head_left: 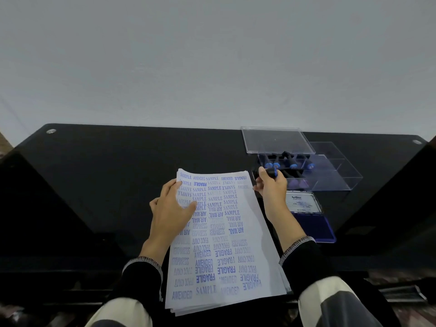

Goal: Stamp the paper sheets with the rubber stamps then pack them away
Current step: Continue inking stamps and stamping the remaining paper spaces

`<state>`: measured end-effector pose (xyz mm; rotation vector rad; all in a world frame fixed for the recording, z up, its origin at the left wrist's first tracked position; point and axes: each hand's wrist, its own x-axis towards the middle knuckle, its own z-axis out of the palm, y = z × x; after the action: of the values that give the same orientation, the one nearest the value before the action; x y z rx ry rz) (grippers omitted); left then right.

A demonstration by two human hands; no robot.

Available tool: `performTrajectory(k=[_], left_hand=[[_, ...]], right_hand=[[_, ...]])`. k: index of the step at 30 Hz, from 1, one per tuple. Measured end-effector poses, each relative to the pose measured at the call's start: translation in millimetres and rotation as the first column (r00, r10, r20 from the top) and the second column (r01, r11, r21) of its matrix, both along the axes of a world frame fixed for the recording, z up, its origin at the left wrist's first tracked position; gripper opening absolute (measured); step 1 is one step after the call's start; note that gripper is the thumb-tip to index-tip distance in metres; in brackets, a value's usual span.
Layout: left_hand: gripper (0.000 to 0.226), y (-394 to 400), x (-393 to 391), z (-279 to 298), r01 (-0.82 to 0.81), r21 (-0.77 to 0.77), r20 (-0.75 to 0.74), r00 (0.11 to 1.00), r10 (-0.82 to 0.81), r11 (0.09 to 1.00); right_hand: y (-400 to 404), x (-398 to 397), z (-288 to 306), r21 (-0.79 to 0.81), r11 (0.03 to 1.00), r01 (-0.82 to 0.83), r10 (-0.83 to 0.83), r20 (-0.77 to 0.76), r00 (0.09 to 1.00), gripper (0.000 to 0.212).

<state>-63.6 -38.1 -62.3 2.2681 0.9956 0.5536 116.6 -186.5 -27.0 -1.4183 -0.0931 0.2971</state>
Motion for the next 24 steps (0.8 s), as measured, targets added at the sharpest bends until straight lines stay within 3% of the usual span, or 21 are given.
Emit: performTrajectory(k=[17, 24], left_hand=[[0.070, 1, 0, -1, 0.001, -0.018, 0.007, 1.000, -0.001, 1.000], [0.059, -1, -1, 1, 0.009, 0.004, -0.010, 1.000, -0.009, 1.000]], right_hand=[[-2, 0, -2, -0.025, 1.000, -0.016, 0.016, 0.000, 1.000, 0.012], [-16, -17, -1, -0.269, 0.950, -0.157, 0.223, 0.233, 0.947, 0.011]])
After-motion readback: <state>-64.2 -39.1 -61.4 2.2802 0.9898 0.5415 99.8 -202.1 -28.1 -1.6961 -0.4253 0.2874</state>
